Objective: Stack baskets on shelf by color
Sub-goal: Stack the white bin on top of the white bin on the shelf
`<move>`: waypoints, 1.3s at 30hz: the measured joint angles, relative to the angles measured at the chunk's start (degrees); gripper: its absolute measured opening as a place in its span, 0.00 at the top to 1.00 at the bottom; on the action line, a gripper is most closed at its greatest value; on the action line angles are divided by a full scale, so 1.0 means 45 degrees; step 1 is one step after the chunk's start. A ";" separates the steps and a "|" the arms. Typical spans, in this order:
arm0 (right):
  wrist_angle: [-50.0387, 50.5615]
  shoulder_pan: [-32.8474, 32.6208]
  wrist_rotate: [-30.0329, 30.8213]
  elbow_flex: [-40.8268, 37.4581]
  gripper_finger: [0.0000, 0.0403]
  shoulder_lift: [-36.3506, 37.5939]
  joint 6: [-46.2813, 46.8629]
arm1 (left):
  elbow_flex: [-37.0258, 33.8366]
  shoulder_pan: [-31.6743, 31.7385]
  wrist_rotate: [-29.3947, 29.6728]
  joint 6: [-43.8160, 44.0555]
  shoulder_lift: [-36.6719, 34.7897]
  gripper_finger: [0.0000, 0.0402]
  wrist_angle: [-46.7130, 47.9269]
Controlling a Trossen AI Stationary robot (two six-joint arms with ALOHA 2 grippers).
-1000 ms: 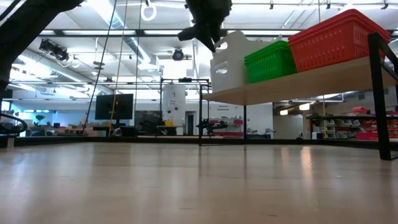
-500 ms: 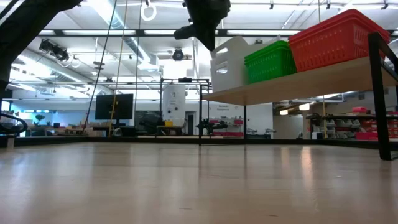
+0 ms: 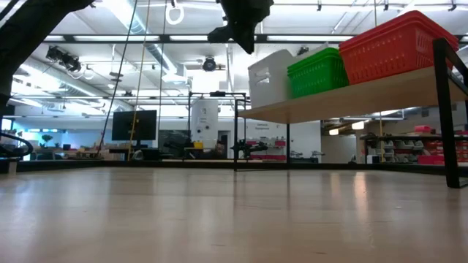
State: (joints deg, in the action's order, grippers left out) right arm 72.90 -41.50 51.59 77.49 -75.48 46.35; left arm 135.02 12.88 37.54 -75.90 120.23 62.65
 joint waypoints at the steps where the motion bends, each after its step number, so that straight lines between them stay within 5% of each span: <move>1: 0.0000 0.0000 -0.0043 0.0000 0.70 0.0000 0.0004 | 0.0000 -0.0028 0.0258 -0.0004 -0.0025 0.90 0.0006; 6: 0.0005 0.0000 -0.0058 0.0000 0.70 0.0000 0.0000 | 0.0000 -0.0282 0.0537 0.0607 -0.0349 0.89 -0.0048; 14: 0.0219 0.0000 0.0472 0.0000 0.70 0.0000 -0.0015 | 0.0000 -0.0621 -0.1414 0.4489 -0.1237 0.93 -0.0615; 19: 0.0500 0.0068 0.1522 0.0000 0.70 0.0001 -0.0015 | -0.0019 -0.0400 -0.5491 0.8892 -0.1969 0.95 -0.1020; 27: 0.0653 0.0654 0.1822 0.0000 0.70 0.0005 0.0003 | -0.0118 0.0002 -0.8236 1.1797 -0.2105 0.99 -0.2860; 34: 0.1596 0.1273 0.1953 0.0000 0.70 0.0000 0.0103 | -0.1748 0.0103 -0.8522 1.2780 -0.2282 0.99 -0.4067; 39: 0.1823 0.1422 0.2009 -0.0004 0.70 0.0000 0.0131 | -0.5112 0.0004 -0.8348 1.3120 -0.3903 0.99 -0.6856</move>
State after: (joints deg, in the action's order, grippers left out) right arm 81.11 -35.10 60.63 77.48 -75.48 46.94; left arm 112.02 12.90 -0.03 -16.86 102.66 31.79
